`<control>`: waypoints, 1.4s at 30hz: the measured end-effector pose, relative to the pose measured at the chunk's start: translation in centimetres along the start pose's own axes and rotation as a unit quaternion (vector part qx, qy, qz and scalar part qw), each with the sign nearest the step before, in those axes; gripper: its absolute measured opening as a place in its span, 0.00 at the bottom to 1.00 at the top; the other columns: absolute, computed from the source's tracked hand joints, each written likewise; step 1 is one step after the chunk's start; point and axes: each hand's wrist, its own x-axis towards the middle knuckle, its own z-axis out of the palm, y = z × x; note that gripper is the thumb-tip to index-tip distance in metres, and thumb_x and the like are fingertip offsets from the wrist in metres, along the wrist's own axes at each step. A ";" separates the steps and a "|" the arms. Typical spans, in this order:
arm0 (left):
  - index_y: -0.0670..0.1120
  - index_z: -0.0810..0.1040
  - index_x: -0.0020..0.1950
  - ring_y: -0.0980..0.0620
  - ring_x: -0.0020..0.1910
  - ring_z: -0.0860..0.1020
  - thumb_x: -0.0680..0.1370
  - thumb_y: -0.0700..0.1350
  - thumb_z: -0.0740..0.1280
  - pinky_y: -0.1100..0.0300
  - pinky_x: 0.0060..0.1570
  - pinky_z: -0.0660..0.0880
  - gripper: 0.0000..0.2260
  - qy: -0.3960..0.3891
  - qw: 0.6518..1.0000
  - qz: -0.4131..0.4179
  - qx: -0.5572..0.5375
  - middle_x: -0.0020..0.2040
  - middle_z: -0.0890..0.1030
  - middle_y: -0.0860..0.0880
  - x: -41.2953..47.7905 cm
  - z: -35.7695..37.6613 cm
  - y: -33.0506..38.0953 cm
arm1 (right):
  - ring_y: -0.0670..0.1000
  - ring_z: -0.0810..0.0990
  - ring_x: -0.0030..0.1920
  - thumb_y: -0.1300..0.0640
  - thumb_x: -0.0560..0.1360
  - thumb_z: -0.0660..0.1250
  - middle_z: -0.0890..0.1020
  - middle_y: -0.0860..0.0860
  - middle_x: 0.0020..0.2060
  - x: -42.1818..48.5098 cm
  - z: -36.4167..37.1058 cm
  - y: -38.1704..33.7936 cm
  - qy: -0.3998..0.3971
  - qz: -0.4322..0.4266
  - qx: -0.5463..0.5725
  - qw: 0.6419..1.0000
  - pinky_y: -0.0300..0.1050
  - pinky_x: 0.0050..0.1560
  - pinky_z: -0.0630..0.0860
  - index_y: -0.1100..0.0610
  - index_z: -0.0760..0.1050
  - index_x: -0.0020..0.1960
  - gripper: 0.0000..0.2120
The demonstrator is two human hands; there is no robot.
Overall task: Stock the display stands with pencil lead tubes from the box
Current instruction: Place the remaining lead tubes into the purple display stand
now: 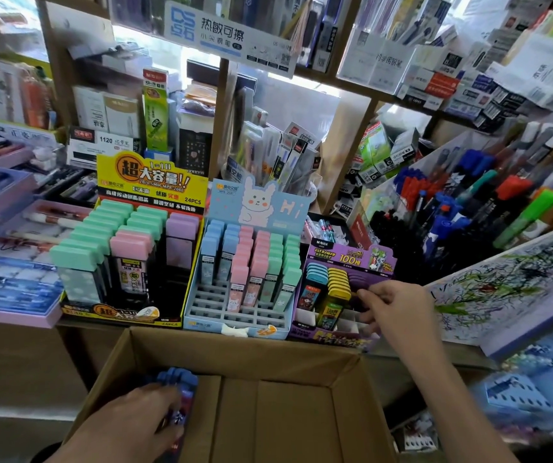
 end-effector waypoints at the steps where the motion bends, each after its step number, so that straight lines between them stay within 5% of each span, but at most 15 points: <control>1: 0.64 0.70 0.56 0.60 0.63 0.73 0.80 0.59 0.64 0.65 0.65 0.70 0.07 -0.002 1.000 -0.008 0.000 0.62 0.73 0.61 0.0 -0.1 0.0 | 0.49 0.82 0.23 0.60 0.79 0.72 0.84 0.49 0.27 -0.2 0.1 -0.1 -0.005 0.011 0.002 1.000 0.41 0.23 0.78 0.52 0.81 0.42 0.07; 5: 0.62 0.72 0.49 0.61 0.57 0.74 0.79 0.59 0.66 0.63 0.61 0.72 0.05 -0.017 0.999 -0.037 0.002 0.56 0.74 0.61 0.0 -0.3 0.4 | 0.45 0.82 0.24 0.59 0.78 0.73 0.82 0.47 0.26 -1.6 -0.6 -1.3 0.030 -0.003 -0.014 0.999 0.40 0.24 0.80 0.57 0.83 0.46 0.03; 9: 0.63 0.72 0.52 0.61 0.57 0.73 0.79 0.58 0.66 0.60 0.63 0.71 0.05 -0.013 0.998 -0.060 -0.010 0.53 0.71 0.62 -0.2 -0.4 0.5 | 0.45 0.83 0.26 0.52 0.78 0.72 0.84 0.44 0.29 -5.2 -1.6 -3.9 0.062 -0.043 0.035 0.997 0.42 0.24 0.80 0.51 0.83 0.42 0.07; 14: 0.61 0.68 0.68 0.56 0.66 0.70 0.78 0.60 0.65 0.57 0.69 0.68 0.19 0.003 0.992 -0.114 -0.053 0.63 0.69 0.60 -1.0 -0.5 0.5 | 0.49 0.86 0.35 0.58 0.78 0.72 0.87 0.50 0.37 -9.6 2.7 -6.4 -0.189 0.060 0.164 0.966 0.41 0.34 0.83 0.52 0.84 0.50 0.03; 18: 0.63 0.68 0.61 0.57 0.60 0.73 0.76 0.65 0.65 0.57 0.64 0.70 0.17 -0.022 0.982 -0.148 -0.111 0.60 0.72 0.60 -1.5 -0.8 0.2 | 0.46 0.86 0.49 0.59 0.78 0.72 0.87 0.48 0.47 -11.6 8.2 -6.0 -0.355 0.191 0.156 0.902 0.44 0.55 0.84 0.50 0.80 0.59 0.11; 26: 0.61 0.70 0.63 0.60 0.56 0.75 0.71 0.65 0.69 0.56 0.62 0.71 0.23 -0.021 0.947 -0.227 -0.225 0.56 0.78 0.61 -1.6 -0.1 0.2 | 0.56 0.74 0.68 0.57 0.79 0.69 0.75 0.55 0.67 -13.5 15.9 -3.6 -0.364 0.366 0.157 0.842 0.57 0.73 0.70 0.54 0.66 0.75 0.27; 32: 0.60 0.70 0.56 0.59 0.54 0.76 0.76 0.55 0.71 0.59 0.56 0.72 0.14 -0.002 0.923 -0.245 -0.295 0.55 0.79 0.58 -1.4 0.2 1.0 | 0.56 0.75 0.63 0.59 0.79 0.67 0.76 0.55 0.63 -14.2 17.1 -2.6 -0.366 0.410 0.188 0.814 0.56 0.70 0.72 0.55 0.68 0.70 0.20; 35: 0.52 0.72 0.64 0.53 0.55 0.78 0.77 0.46 0.73 0.56 0.57 0.74 0.18 0.013 0.899 -0.266 -0.347 0.57 0.80 0.51 -1.2 0.6 1.3 | 0.57 0.76 0.64 0.61 0.78 0.66 0.77 0.57 0.64 -14.6 17.1 -2.5 -0.372 0.402 0.205 0.811 0.57 0.71 0.72 0.56 0.67 0.70 0.22; 39: 0.49 0.71 0.61 0.50 0.54 0.78 0.77 0.42 0.72 0.58 0.47 0.74 0.16 0.041 0.875 -0.292 -0.385 0.55 0.80 0.48 -1.1 0.8 1.4 | 0.55 0.79 0.57 0.62 0.79 0.66 0.81 0.55 0.55 -14.7 16.3 -2.7 -0.370 0.376 0.212 0.823 0.56 0.66 0.77 0.54 0.73 0.59 0.10; 42: 0.52 0.70 0.52 0.50 0.54 0.78 0.77 0.39 0.73 0.53 0.57 0.75 0.14 0.032 0.849 -0.310 -0.426 0.55 0.80 0.47 -0.9 1.1 1.3 | 0.53 0.79 0.55 0.62 0.81 0.65 0.81 0.54 0.52 -14.6 15.8 -3.0 -0.361 0.362 0.212 0.833 0.53 0.64 0.78 0.52 0.73 0.52 0.06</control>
